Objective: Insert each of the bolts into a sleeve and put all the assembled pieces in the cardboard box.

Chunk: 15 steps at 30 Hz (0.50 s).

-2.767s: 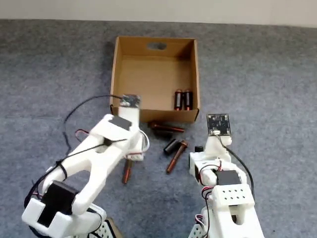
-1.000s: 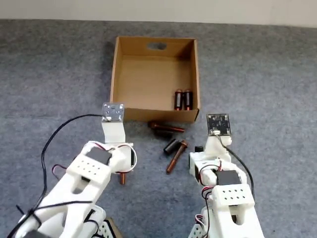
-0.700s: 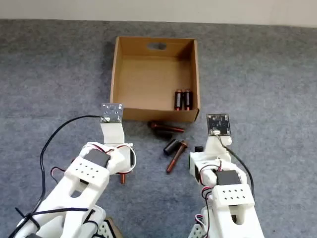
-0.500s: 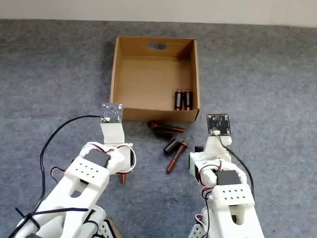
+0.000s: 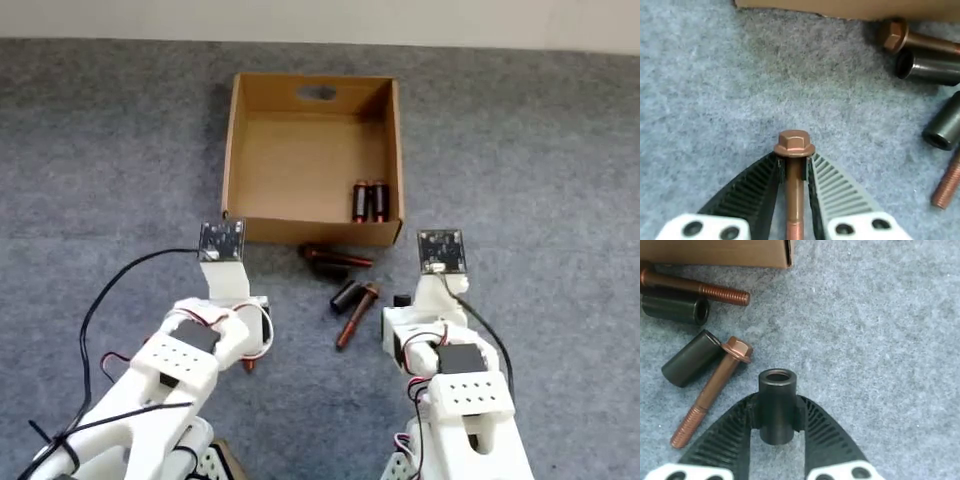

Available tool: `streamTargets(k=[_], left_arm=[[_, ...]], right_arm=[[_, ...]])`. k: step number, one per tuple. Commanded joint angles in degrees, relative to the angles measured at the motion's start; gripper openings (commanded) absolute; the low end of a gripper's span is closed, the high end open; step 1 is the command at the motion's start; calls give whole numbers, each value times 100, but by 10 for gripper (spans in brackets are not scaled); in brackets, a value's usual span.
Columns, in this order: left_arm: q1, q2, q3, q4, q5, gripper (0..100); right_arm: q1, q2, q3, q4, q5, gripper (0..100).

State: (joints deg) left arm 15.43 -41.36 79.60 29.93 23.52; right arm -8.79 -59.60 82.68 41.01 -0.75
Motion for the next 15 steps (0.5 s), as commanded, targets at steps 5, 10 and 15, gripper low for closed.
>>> streamTargets(k=[5, 10, 15], left_arm=[[-22, -110, -347, 756, 18, 104], [242, -110, -409, 941, 18, 104], [330, -110, -409, 1020, 18, 104]], right_arm=[[-22, -110, -22, -110, -35, 6], [-22, -110, -22, -110, -35, 6], [-22, -110, -22, -110, -35, 6]])
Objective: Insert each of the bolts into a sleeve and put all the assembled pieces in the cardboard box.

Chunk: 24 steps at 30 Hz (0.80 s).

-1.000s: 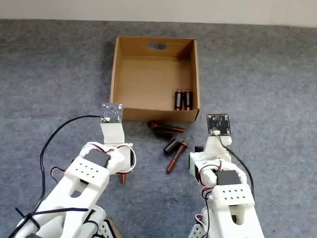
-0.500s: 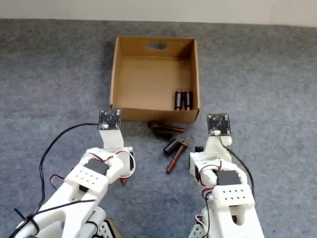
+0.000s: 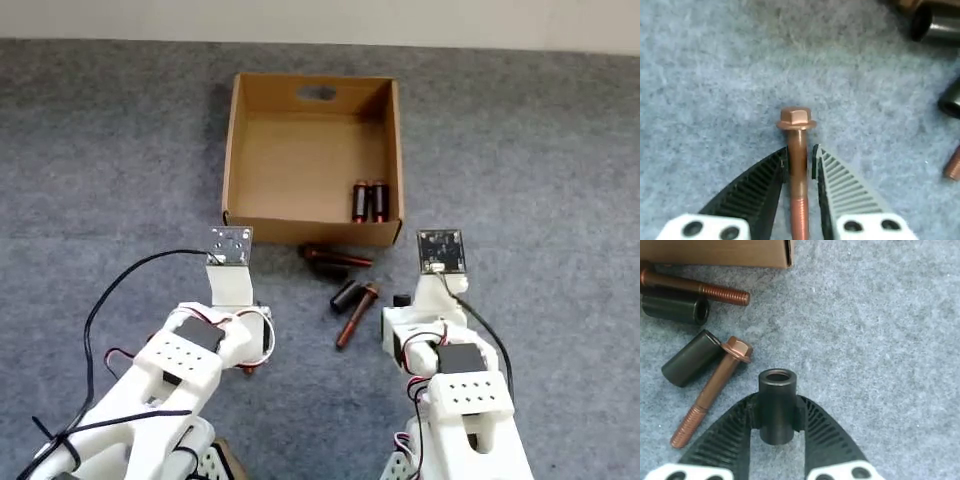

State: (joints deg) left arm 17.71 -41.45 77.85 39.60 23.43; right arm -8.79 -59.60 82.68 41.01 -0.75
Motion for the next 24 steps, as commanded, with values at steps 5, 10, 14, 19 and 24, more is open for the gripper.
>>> streamTargets(k=[5, 10, 14, 19, 24], left_arm=[[75, -101, -268, 53, 26, 108], [75, -101, -268, 53, 26, 109], [84, -92, -268, 53, 26, 109], [75, -92, -277, 44, 26, 109], [-57, -57, -409, 44, 18, 109]], right_arm=[[-22, -110, -22, -110, -35, 6], [-22, -110, -22, -110, -35, 6], [-22, -110, -22, -110, -35, 6], [-22, -110, -22, -110, -35, 6], [-22, -101, -22, -110, -35, 6]])
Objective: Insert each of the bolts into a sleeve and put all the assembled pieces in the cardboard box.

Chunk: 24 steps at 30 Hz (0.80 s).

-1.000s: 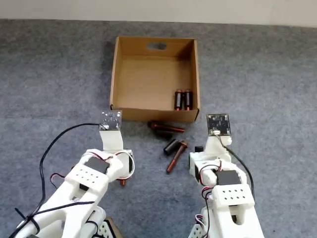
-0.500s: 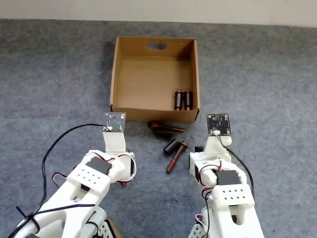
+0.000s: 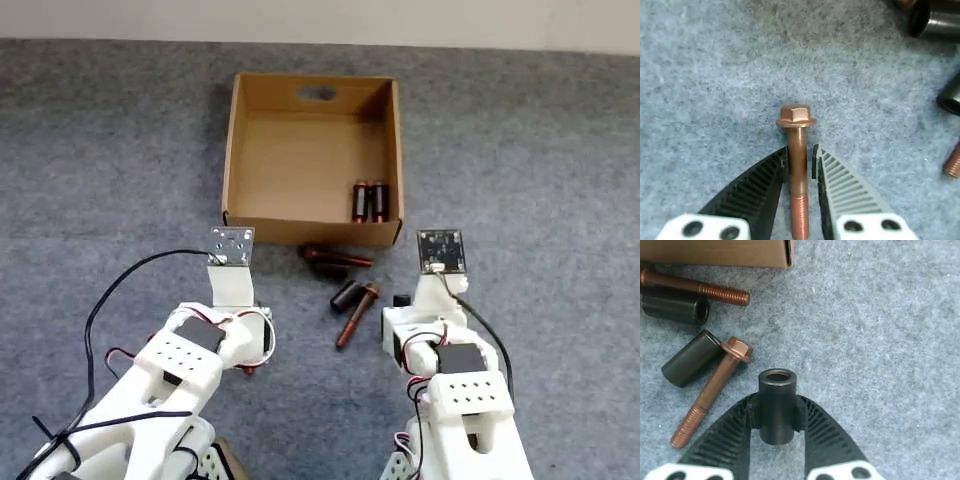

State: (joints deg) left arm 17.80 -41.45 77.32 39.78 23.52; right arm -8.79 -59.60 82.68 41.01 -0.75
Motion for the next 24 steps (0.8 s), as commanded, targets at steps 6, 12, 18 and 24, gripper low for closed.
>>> streamTargets(k=[6, 12, 18, 24], left_arm=[[-312, 1473, -1147, 35, 9, 109], [-321, 2598, -2185, 1011, 9, 104], [-312, 3011, -2413, 1248, 9, 2], [-312, 3002, -2536, 1284, 9, 8]], right_arm=[[-22, -101, -13, -110, -35, 6], [-22, -101, -13, -110, -35, 6], [-22, -110, -13, -110, -35, 6], [-22, -110, -13, -110, -35, 6]])
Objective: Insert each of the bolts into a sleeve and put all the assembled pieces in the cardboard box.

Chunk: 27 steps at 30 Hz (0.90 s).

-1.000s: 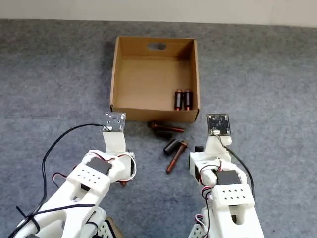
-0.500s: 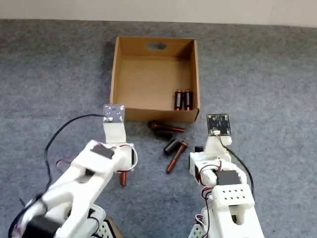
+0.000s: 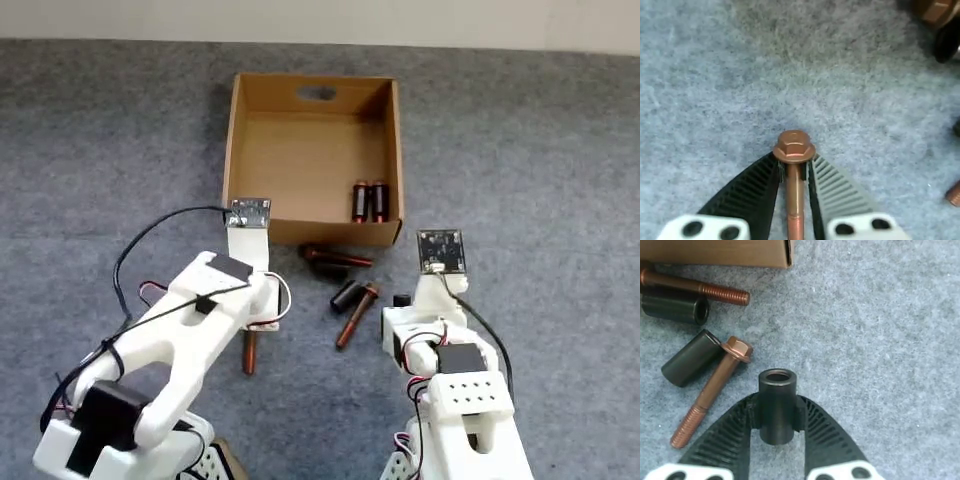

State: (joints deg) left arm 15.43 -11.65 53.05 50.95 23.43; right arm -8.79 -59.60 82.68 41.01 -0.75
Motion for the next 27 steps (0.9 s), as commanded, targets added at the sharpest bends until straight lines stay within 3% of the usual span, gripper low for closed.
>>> streamTargets(k=[1, 4, 10, 13, 22, 27], left_arm=[[-75, 22, -180, 185, 18, 8], [-75, 22, -585, 642, -9, 8], [-31, 22, -2316, 2620, -18, 8], [110, 22, -2958, 3218, -18, 8], [365, -4, -3345, 3525, -35, 8], [374, -690, -3090, 3481, -325, 8]], right_arm=[[-22, -110, -13, -110, -35, 6], [-22, -110, -13, -110, -35, 6], [-22, -119, -13, -110, -35, 6], [-22, -119, -22, -110, -35, 6], [-48, -198, -57, -84, -62, 6], [-57, -1077, 110, 145, -44, 6]])
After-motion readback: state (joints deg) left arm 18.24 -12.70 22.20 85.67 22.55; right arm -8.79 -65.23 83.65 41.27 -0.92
